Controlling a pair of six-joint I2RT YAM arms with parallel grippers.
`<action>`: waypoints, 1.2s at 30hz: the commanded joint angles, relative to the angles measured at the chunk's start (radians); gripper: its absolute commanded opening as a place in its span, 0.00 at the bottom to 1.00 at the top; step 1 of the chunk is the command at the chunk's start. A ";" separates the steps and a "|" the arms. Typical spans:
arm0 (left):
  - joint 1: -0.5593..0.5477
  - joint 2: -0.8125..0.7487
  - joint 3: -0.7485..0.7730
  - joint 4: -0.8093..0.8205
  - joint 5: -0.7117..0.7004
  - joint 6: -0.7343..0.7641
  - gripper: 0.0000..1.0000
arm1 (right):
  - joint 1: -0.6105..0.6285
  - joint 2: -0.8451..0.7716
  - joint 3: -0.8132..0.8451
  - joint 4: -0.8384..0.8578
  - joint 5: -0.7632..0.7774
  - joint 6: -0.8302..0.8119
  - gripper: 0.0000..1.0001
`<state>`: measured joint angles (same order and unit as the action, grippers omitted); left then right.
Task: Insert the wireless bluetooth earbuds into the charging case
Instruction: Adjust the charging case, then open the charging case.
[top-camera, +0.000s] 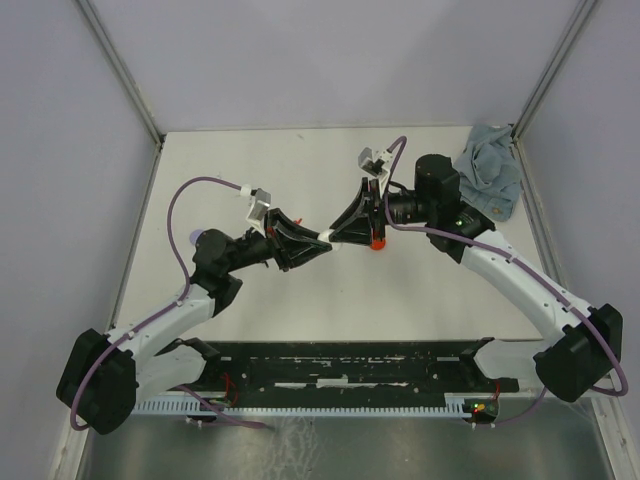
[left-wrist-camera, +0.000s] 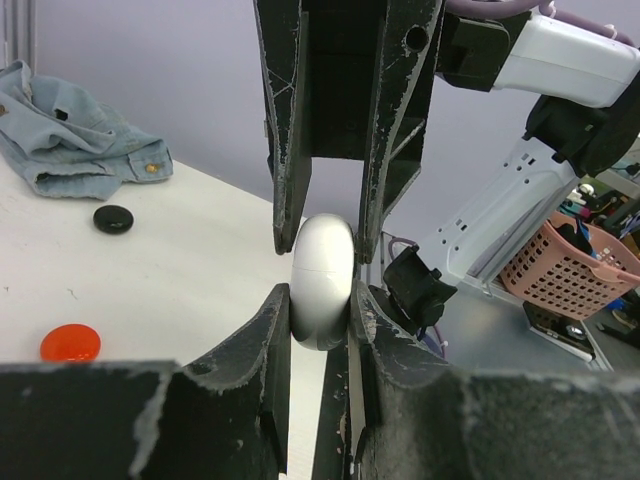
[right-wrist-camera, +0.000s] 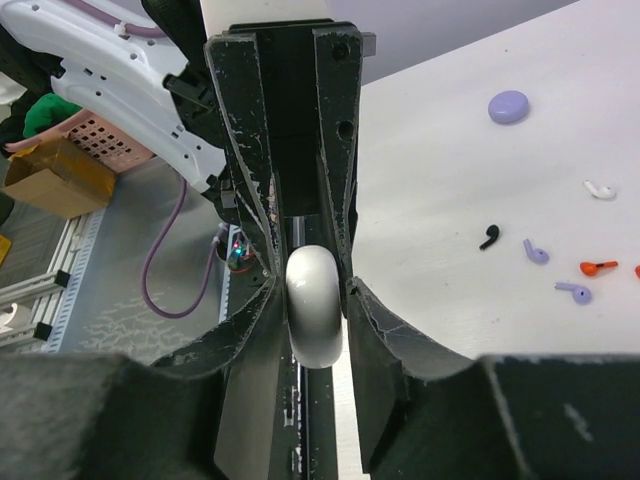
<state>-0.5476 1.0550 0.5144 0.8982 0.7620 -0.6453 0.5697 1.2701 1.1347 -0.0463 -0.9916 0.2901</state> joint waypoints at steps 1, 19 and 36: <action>-0.003 -0.012 0.002 0.039 0.007 0.005 0.03 | 0.002 -0.036 0.031 -0.001 -0.018 -0.026 0.43; -0.015 -0.041 -0.003 0.041 0.041 0.027 0.03 | -0.017 -0.051 0.059 -0.091 0.053 -0.089 0.54; -0.028 -0.056 -0.012 -0.010 0.007 0.073 0.03 | -0.071 -0.055 0.041 -0.018 0.121 0.031 0.56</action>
<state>-0.5655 1.0233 0.5125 0.8680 0.7658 -0.6205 0.5144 1.2350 1.1461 -0.1436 -0.9077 0.2790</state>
